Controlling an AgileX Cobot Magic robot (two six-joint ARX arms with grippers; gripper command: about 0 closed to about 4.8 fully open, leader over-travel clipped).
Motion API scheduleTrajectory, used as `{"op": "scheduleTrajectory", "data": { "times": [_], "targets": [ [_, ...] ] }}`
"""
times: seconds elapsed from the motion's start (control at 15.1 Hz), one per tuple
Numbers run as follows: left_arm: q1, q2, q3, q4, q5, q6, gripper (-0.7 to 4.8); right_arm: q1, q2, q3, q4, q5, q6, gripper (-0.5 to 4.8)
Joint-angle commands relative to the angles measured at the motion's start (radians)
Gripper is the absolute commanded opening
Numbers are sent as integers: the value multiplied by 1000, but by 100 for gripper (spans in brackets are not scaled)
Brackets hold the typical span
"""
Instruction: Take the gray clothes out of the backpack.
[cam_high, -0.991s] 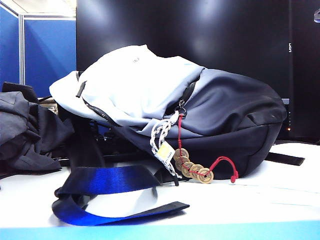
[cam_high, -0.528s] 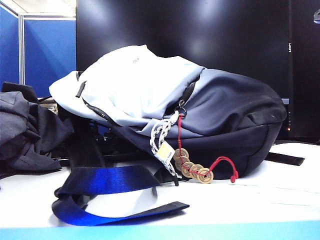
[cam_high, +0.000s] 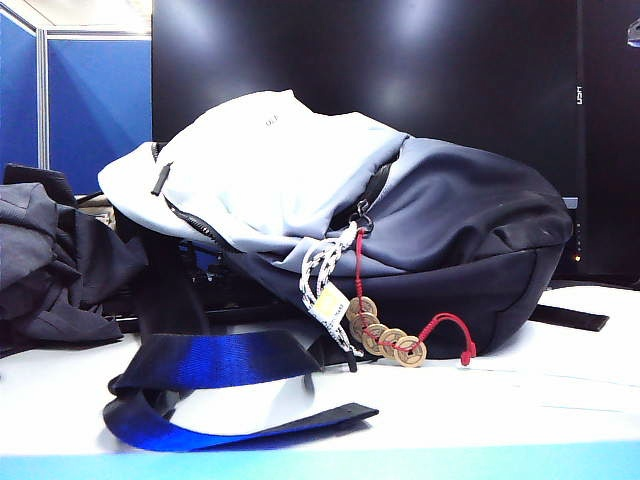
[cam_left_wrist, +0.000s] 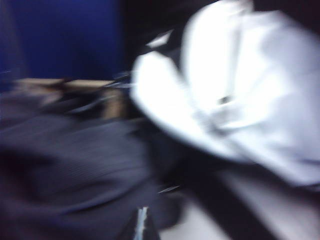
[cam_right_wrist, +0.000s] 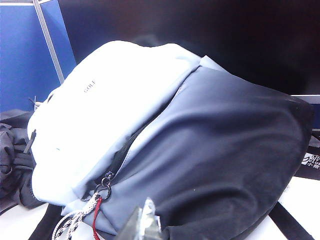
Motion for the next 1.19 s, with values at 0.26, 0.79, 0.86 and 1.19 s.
{"op": "scheduleTrajectory", "data": {
  "times": [0.26, 0.79, 0.86, 1.19],
  "targets": [
    [-6, -3, -170, 245, -51, -65, -3, 0, -2, 6, 13, 3, 3, -1],
    [0, -3, -241, 347, -117, -106, -3, 0, -2, 6, 13, 3, 3, -1],
    [0, -3, -241, 347, -140, -116, -3, 0, -2, 6, 13, 3, 3, -1],
    [0, -3, -241, 351, -146, -117, -3, 0, -2, 6, 13, 3, 3, -1]
  ]
}}
